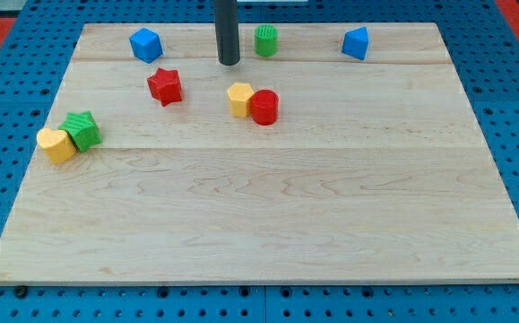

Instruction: Tap red star slightly

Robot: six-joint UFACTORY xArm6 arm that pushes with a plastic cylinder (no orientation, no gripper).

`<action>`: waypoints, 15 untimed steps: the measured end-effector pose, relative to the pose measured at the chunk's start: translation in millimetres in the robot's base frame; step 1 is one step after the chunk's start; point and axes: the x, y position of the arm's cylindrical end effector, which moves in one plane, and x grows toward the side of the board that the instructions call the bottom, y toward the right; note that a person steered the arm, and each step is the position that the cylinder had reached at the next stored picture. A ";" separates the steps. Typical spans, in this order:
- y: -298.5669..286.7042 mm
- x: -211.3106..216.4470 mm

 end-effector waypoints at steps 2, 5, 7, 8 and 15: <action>-11.5 -0.2; -60.2 0.1; -135.0 19.6; -128.3 68.4; -250.2 269.4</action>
